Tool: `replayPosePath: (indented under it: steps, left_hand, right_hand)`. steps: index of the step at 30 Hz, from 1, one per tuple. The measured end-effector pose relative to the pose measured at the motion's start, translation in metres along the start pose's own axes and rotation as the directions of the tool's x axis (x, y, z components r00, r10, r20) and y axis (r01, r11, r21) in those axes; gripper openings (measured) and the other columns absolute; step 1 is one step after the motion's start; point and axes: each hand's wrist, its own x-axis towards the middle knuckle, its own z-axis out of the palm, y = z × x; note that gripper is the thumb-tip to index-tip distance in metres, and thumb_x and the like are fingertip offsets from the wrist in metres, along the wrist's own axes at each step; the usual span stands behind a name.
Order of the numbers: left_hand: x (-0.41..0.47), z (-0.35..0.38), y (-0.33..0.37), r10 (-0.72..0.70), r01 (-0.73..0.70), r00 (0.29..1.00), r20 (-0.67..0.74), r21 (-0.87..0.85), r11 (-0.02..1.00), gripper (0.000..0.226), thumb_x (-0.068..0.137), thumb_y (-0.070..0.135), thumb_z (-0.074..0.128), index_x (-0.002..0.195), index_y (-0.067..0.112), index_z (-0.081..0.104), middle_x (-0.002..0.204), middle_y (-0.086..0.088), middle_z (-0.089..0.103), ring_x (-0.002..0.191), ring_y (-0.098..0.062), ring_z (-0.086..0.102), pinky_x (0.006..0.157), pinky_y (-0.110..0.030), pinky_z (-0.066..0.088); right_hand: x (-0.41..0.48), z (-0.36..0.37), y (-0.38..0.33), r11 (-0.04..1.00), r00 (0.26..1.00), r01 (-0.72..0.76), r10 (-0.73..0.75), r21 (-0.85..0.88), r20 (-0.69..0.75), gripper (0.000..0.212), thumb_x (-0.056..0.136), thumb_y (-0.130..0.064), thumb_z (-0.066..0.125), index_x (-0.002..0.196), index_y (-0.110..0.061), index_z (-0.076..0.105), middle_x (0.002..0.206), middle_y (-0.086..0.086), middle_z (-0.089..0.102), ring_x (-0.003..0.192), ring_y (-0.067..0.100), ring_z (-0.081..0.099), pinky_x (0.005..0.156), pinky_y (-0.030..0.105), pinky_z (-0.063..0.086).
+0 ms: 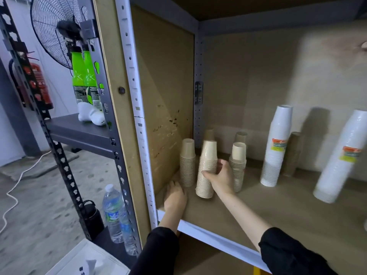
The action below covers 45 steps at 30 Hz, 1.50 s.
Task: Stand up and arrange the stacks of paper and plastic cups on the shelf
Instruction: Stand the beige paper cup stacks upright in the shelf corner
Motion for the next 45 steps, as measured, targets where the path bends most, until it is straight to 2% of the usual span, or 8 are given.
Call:
replayPosePath:
  steps: [10, 18, 24, 27, 31, 34, 37, 45]
  left_hand:
    - [-0.001, -0.001, 0.001, 0.023, -0.023, 1.0, 0.003, 0.035, 0.999, 0.038, 0.099, 0.022, 0.03, 0.129, 0.002, 0.042, 0.138, -0.014, 0.039, 0.13, -0.027, 0.038, 0.107, -0.036, 0.035]
    - [0.0, -0.009, -0.001, 0.042, -0.042, 0.999, 0.007, 0.029, 0.999, 0.04, 0.098, 0.02, 0.034, 0.134, 0.001, 0.038, 0.141, -0.015, 0.039, 0.131, -0.027, 0.04, 0.106, -0.036, 0.037]
    - [0.005, -0.047, 0.014, 0.115, -0.125, 0.981, -0.155, -0.056, 0.991, 0.036, 0.098, 0.015, 0.036, 0.13, 0.0, 0.042, 0.138, -0.017, 0.043, 0.128, -0.03, 0.042, 0.106, -0.038, 0.035]
    - [0.012, -0.067, 0.027, 0.186, -0.22, 0.942, -0.281, -0.095, 0.971, 0.032, 0.097, 0.013, 0.038, 0.125, -0.001, 0.047, 0.132, -0.019, 0.048, 0.123, -0.031, 0.046, 0.104, -0.039, 0.037]
    - [0.026, -0.092, 0.05, 0.318, -0.368, 0.875, -0.366, -0.074, 0.927, 0.029, 0.096, 0.011, 0.041, 0.118, -0.003, 0.054, 0.125, -0.019, 0.053, 0.114, -0.033, 0.05, 0.095, -0.038, 0.041]
    - [0.034, -0.108, 0.068, 0.369, -0.395, 0.884, -0.288, -0.035, 0.918, 0.031, 0.097, 0.014, 0.043, 0.121, -0.001, 0.056, 0.129, -0.019, 0.05, 0.116, -0.032, 0.05, 0.094, -0.036, 0.042]
    - [0.042, -0.116, 0.08, 0.289, -0.298, 0.946, -0.146, -0.042, 0.954, 0.034, 0.097, 0.016, 0.045, 0.125, -0.002, 0.052, 0.138, -0.015, 0.046, 0.122, -0.028, 0.051, 0.093, -0.028, 0.041]
    - [0.051, -0.129, 0.078, 0.263, -0.263, 0.964, -0.029, -0.013, 0.965, 0.031, 0.096, 0.014, 0.049, 0.122, 0.002, 0.058, 0.127, -0.016, 0.059, 0.115, -0.028, 0.058, 0.094, -0.032, 0.046]
  right_hand:
    - [-0.028, -0.004, 0.023, 0.987, 0.989, 0.134, -0.138, -0.089, -0.048, 0.065, 0.071, -0.011, 0.079, 0.126, 0.002, 0.047, 0.124, 0.015, 0.055, 0.116, 0.028, 0.053, 0.098, 0.033, 0.044]
    - [-0.027, -0.018, 0.028, 0.988, 0.994, 0.107, -0.104, -0.112, 0.031, 0.071, 0.071, -0.017, 0.08, 0.131, 0.0, 0.047, 0.125, 0.015, 0.059, 0.114, 0.027, 0.057, 0.099, 0.036, 0.048]
    - [-0.012, -0.048, -0.006, 0.962, 0.967, 0.255, -0.254, -0.093, 0.022, 0.051, 0.076, -0.012, 0.075, 0.122, 0.001, 0.057, 0.118, 0.016, 0.061, 0.099, 0.02, 0.056, 0.097, 0.037, 0.048]
    - [-0.004, -0.061, -0.032, 0.92, 0.93, 0.367, -0.365, -0.139, 0.043, 0.038, 0.081, -0.01, 0.069, 0.117, 0.0, 0.061, 0.115, 0.015, 0.062, 0.098, 0.018, 0.056, 0.093, 0.029, 0.047]
    - [0.009, -0.072, -0.064, 0.841, 0.867, 0.485, -0.429, -0.238, 0.251, 0.032, 0.085, -0.009, 0.064, 0.117, -0.002, 0.064, 0.121, 0.01, 0.062, 0.11, 0.026, 0.059, 0.1, 0.033, 0.047]
    - [0.017, -0.073, -0.082, 0.761, 0.811, 0.542, -0.363, -0.356, 0.458, 0.034, 0.088, -0.013, 0.061, 0.121, -0.007, 0.063, 0.128, 0.004, 0.06, 0.118, 0.022, 0.055, 0.104, 0.029, 0.042]
    - [0.019, -0.069, -0.092, 0.675, 0.765, 0.586, -0.277, -0.449, 0.581, 0.034, 0.09, -0.013, 0.058, 0.123, -0.007, 0.061, 0.129, 0.004, 0.058, 0.119, 0.022, 0.052, 0.1, 0.03, 0.039]
    - [0.02, -0.055, -0.094, 0.614, 0.776, 0.587, -0.239, -0.528, 0.584, 0.029, 0.091, -0.015, 0.058, 0.117, -0.006, 0.065, 0.124, 0.009, 0.06, 0.115, 0.026, 0.055, 0.087, 0.028, 0.043]
